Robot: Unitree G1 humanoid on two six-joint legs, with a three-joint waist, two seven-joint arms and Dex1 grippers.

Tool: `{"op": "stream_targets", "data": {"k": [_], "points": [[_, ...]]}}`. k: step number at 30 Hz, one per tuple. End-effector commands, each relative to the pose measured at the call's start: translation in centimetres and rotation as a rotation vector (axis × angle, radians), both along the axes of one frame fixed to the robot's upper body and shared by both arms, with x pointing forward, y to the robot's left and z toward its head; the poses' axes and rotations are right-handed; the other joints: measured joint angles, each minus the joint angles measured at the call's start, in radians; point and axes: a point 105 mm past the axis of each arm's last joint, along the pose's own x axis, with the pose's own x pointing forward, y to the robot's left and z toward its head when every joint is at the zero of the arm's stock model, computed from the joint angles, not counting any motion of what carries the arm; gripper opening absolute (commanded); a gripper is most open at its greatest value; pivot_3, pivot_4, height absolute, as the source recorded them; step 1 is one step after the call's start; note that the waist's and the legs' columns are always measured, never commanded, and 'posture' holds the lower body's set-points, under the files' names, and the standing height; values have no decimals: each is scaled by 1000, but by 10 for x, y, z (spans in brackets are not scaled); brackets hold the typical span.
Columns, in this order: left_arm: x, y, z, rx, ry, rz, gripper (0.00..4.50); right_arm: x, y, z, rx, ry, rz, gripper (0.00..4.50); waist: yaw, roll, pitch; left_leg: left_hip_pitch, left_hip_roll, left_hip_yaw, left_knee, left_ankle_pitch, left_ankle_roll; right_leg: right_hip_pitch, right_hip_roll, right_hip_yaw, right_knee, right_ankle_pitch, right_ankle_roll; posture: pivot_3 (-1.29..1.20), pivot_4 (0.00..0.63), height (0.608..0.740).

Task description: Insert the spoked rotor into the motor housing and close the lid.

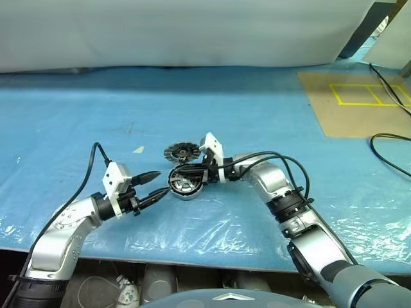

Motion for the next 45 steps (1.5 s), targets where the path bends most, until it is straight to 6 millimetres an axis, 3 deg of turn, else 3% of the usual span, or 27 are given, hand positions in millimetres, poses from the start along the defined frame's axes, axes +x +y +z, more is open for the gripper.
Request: {"op": "stream_targets", "data": {"k": [1, 9, 11, 14, 18, 20, 23, 26, 30, 33, 36, 38, 40, 41, 45], "points": [[0, -3, 3, 4, -13, -27, 2894, -18, 3, 5, -11, -15, 102, 0, -1, 0, 0, -2, 0, 0, 0, 0, 0, -2, 1, 0, 0, 1, 1, 0, 150, 740], [1, -2, 2, 9, -8, -19, 2894, -14, -17, -68, -346, -89, 83, 0, -11, 0, 0, -4, 0, 0, -2, -3, -4, -4, 1, -2, 0, 1, 1, 0, 150, 740], [2, -1, 2, 11, -9, -13, 2894, -12, -17, -73, -363, -107, 67, 0, -15, 0, 0, 4, 0, 0, -2, -3, -4, 3, 0, -1, -1, -2, -3, 0, 150, 740], [1, -1, 2, 14, -11, -10, 2894, -1, -17, -72, -365, -118, 14, 0, -22, 0, 0, 12, 0, 0, -2, -4, -3, 14, -1, 0, -1, -3, -3, 0, 150, 740], [2, -1, 2, 12, -13, -7, 2894, -5, -16, -66, -360, -156, 70, 0, -22, 0, 0, 24, 0, 0, -4, -5, 0, 22, -1, 1, -1, -7, 4, 0, 150, 740], [3, -2, 2, 9, -13, -7, 2894, -8, -11, -51, -268, -110, 81, 0, -22, 0, 0, 24, 0, 0, -4, -5, 0, 20, -1, 1, -1, -7, 4, 0, 150, 740], [5, -2, 4, -3, -16, 0, 2894, -9, -4, -2, -14, 13, 92, 0, -19, 0, 1, 21, 0, 0, -3, -5, 0, 19, -1, 1, 0, -3, -2, 0, 150, 740], [5, -1, 5, -10, -18, 4, 2894, -13, -2, 17, 57, 50, 116, 0, -19, 0, 0, 10, 0, 0, -2, -3, 1, 9, 0, 1, -1, -2, -4, 0, 150, 740], [3, 3, 3, 7, -14, 6, 2894, -21, 3, 7, 7, 45, 142, 0, -23, -1, 0, -9, -1, 0, -1, 1, 1, -8, 2, -1, 0, 1, 1, 0, 150, 740], [2, 4, 3, 9, -14, 11, 2894, -25, 1, -27, -156, 2, 150, 0, -23, -1, 0, -14, 0, -1, -1, 0, -1, -12, 4, -3, 0, 1, 0, 0, 150, 740], [2, 6, 1, 16, -7, 19, 2894, -27, -20, -83, -462, -138, 206, 0, -27, 0, 0, -13, -1, -1, -1, -1, -3, -12, 3, -2, -1, 1, 1, 0, 150, 740], [1, 6, 0, 20, -5, 20, 2894, -26, -29, -99, -537, -174, 225, 0, -27, 0, -1, -5, 0, -1, -3, -4, -6, -2, 1, -2, -1, 1, 1, 0, 150, 740], [0, 7, 0, 20, -4, 20, 2894, -22, -27, -96, -504, -159, 193, 0, -24, 0, -1, 11, 1, 0, -5, -5, -5, 13, 0, -1, -3, -6, -4, 0, 150, 740], [0, 7, 0, 20, -3, 20, 2894, -19, -24, -89, -462, -151, 181, 0, -23, 1, -1, 19, 0, 0, -5, -7, -2, 20, -1, -1, -3, -10, 4, 0, 150, 740], [1, 5, 0, 17, -3, 22, 2894, -11, -10, -42, -217, -59, 123, 0, -21, 0, 0, 28, -1, -1, -6, -7, -2, 23, -3, 2, -3, -11, 5, 0, 150, 740]]}}
